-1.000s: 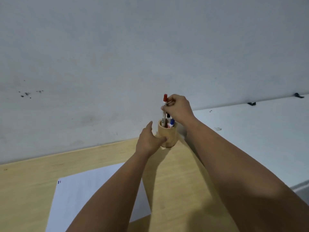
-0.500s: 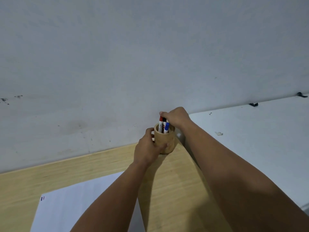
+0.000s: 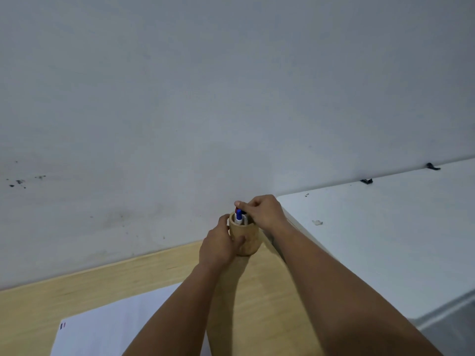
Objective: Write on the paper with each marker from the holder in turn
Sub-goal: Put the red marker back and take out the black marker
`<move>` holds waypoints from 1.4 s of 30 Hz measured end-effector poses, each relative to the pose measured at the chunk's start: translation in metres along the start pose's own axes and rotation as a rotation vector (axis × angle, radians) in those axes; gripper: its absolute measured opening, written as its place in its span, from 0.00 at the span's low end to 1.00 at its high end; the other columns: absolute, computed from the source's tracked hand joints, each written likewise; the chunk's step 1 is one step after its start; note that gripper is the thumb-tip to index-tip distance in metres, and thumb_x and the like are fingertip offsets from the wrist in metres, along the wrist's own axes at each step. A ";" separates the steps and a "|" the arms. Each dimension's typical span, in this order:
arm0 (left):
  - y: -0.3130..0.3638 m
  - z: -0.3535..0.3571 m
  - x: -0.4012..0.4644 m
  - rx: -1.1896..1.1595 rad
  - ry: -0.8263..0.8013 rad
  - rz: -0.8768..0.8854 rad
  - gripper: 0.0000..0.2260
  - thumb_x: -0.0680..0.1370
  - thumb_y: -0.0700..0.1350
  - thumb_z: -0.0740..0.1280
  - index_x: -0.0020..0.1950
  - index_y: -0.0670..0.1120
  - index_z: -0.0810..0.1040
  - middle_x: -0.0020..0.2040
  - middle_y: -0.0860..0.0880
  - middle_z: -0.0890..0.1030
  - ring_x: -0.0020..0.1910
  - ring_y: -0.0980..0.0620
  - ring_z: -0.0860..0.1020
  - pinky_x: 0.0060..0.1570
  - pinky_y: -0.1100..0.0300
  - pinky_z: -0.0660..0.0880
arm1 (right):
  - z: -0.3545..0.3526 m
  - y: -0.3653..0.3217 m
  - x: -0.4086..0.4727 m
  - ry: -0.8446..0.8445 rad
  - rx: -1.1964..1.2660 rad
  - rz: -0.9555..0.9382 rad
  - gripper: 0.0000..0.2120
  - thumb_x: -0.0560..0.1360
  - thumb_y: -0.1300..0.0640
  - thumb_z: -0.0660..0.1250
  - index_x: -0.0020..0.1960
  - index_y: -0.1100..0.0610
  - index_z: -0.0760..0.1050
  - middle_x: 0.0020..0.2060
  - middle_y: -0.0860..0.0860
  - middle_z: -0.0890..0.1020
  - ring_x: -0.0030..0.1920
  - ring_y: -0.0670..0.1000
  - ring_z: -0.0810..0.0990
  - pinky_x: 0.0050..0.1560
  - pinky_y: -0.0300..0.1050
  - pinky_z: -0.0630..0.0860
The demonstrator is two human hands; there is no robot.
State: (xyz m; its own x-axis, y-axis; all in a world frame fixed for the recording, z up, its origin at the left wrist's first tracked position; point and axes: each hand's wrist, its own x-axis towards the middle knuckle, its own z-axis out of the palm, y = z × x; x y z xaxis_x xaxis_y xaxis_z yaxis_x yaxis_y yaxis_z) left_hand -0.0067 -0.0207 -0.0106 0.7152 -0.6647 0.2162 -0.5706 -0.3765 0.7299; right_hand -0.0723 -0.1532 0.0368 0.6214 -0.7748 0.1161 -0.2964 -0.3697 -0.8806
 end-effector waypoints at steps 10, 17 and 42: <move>-0.003 -0.007 -0.001 0.038 0.026 -0.022 0.33 0.75 0.56 0.73 0.77 0.53 0.64 0.65 0.48 0.81 0.59 0.46 0.81 0.52 0.52 0.78 | -0.032 -0.034 0.006 0.337 -0.027 -0.080 0.20 0.83 0.43 0.70 0.45 0.59 0.84 0.35 0.49 0.82 0.38 0.52 0.80 0.44 0.45 0.71; 0.006 -0.062 -0.034 0.080 0.134 -0.006 0.25 0.79 0.57 0.68 0.75 0.53 0.70 0.64 0.50 0.82 0.60 0.48 0.80 0.56 0.52 0.76 | -0.058 -0.094 -0.023 0.353 0.322 -0.137 0.15 0.84 0.46 0.69 0.47 0.57 0.78 0.39 0.54 0.88 0.38 0.53 0.90 0.41 0.41 0.80; -0.087 -0.304 -0.192 -0.158 0.291 -0.305 0.28 0.81 0.64 0.61 0.39 0.39 0.79 0.33 0.50 0.75 0.34 0.49 0.73 0.42 0.53 0.73 | 0.161 -0.158 -0.242 -0.711 0.099 -0.148 0.10 0.84 0.57 0.65 0.56 0.55 0.86 0.37 0.50 0.81 0.30 0.50 0.72 0.29 0.43 0.71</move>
State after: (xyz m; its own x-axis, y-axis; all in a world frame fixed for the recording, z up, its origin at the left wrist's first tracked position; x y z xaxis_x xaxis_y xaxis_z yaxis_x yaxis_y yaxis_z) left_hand 0.0284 0.3362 0.0810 0.9378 -0.3210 0.1325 -0.2634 -0.4086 0.8739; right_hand -0.0591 0.1755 0.0734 0.9804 -0.1879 -0.0596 -0.1269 -0.3703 -0.9202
